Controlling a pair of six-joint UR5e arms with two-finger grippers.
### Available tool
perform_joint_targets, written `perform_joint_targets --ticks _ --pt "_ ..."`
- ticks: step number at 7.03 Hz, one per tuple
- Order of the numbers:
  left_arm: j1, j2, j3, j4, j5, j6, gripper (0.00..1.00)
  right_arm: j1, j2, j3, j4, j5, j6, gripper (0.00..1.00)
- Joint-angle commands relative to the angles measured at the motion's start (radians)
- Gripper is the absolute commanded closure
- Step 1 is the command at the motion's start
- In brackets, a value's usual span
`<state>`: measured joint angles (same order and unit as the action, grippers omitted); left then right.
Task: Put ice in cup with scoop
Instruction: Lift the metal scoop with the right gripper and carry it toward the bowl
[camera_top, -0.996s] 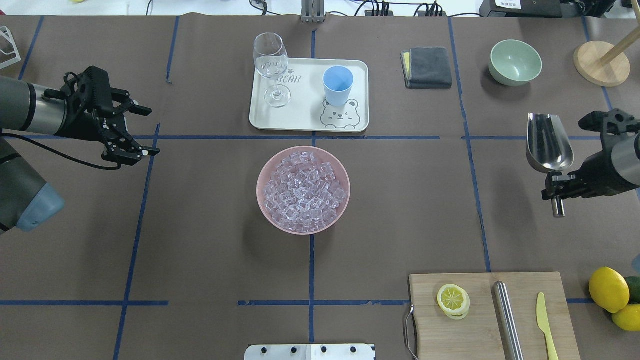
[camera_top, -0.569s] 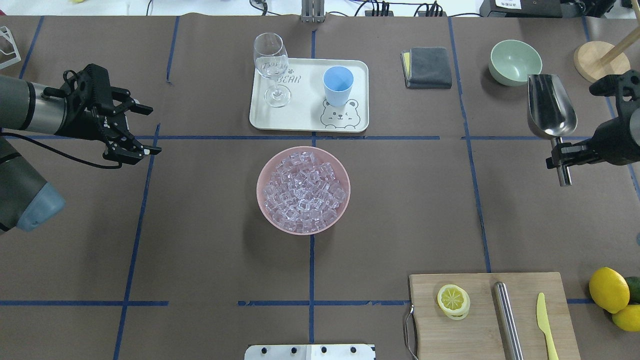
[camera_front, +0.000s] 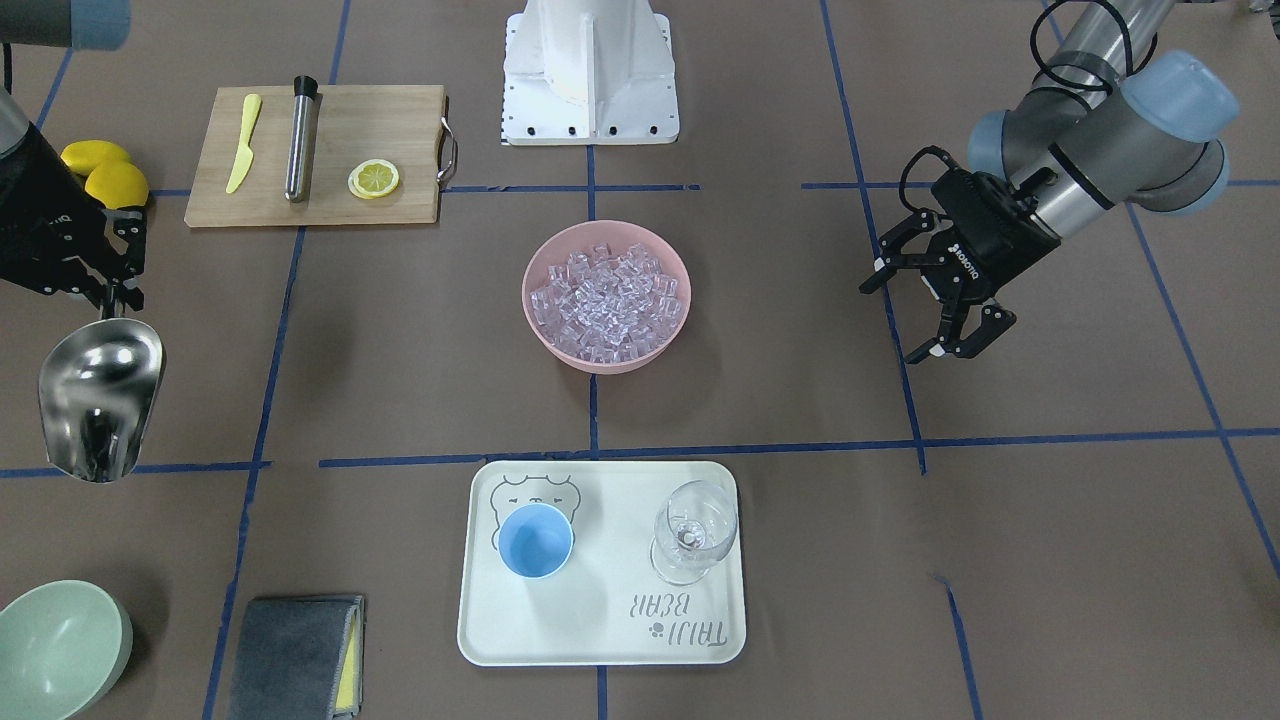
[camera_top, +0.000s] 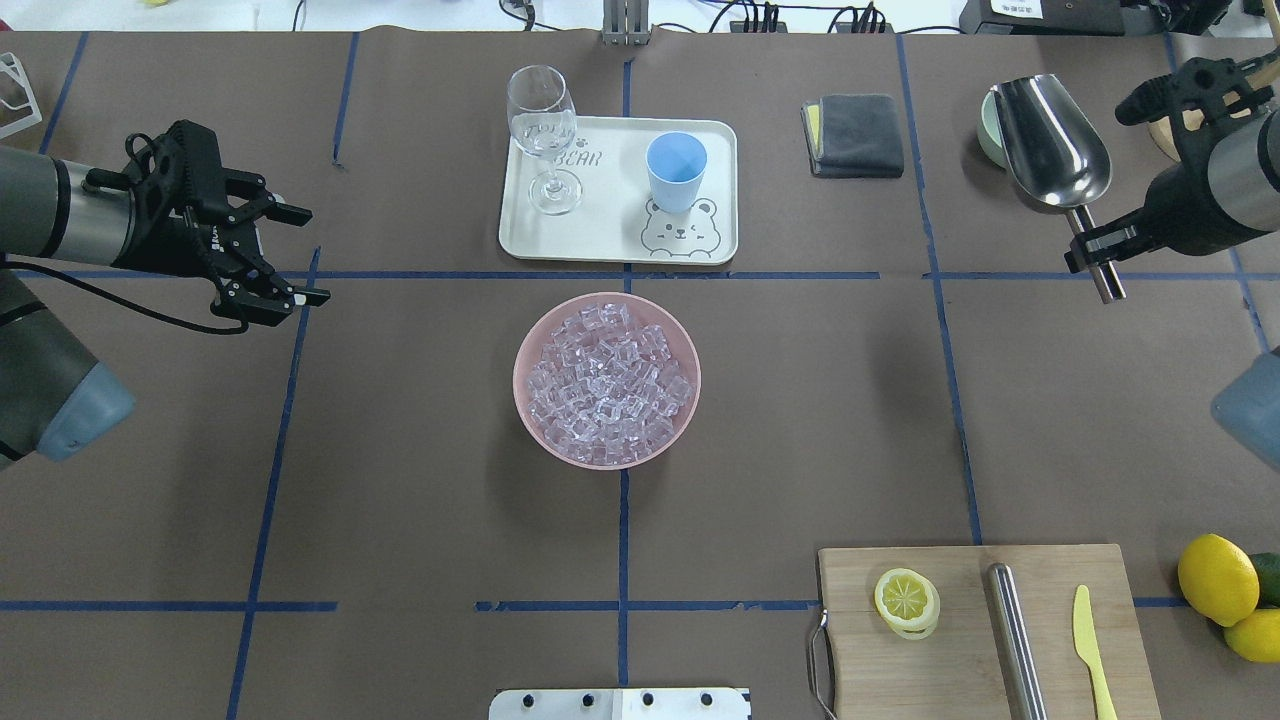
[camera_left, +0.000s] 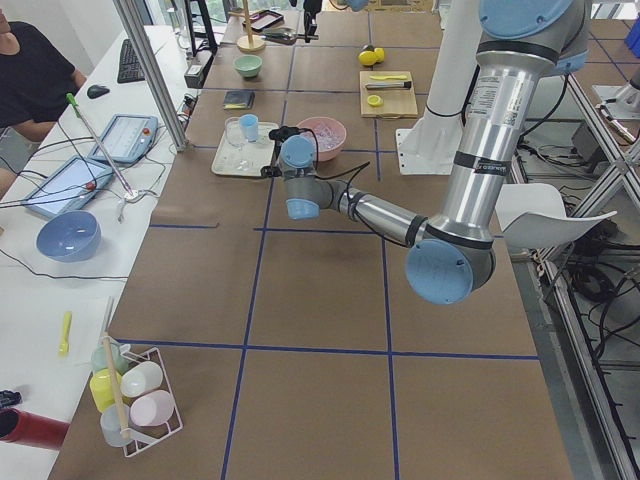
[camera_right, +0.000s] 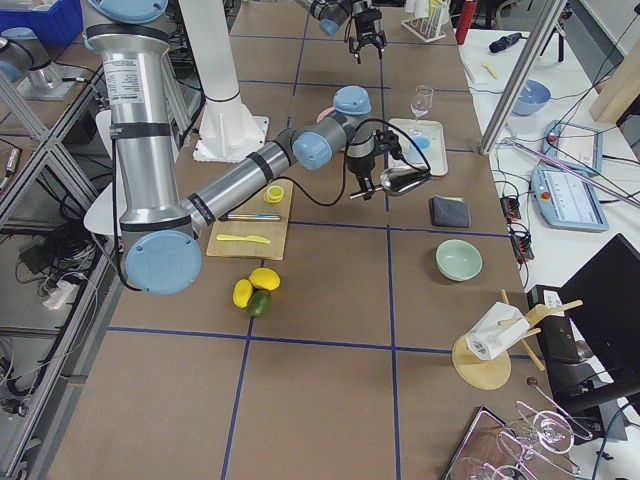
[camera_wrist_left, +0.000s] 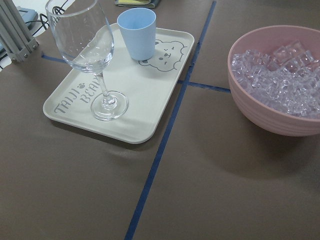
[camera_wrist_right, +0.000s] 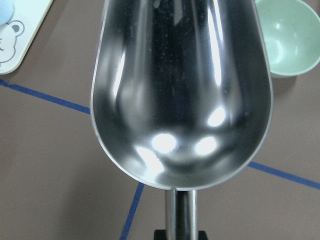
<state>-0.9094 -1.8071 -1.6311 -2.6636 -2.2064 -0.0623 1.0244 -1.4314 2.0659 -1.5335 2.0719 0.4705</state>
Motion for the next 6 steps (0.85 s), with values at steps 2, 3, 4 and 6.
perform_joint_targets --ticks 2,3,4,6 --pt "0.020 -0.034 0.014 -0.012 0.002 -0.071 0.00 -0.027 0.144 0.029 -0.273 -0.026 -0.544 1.00" --pt "0.039 -0.038 0.014 -0.012 0.002 -0.076 0.00 -0.070 0.207 0.051 -0.479 -0.036 -0.641 1.00" --pt "0.058 -0.038 0.017 -0.012 0.001 -0.079 0.00 -0.116 0.300 0.052 -0.672 -0.089 -0.691 1.00" --pt "0.128 -0.054 0.020 -0.009 0.011 -0.068 0.00 -0.263 0.384 0.051 -0.839 -0.267 -0.734 1.00"
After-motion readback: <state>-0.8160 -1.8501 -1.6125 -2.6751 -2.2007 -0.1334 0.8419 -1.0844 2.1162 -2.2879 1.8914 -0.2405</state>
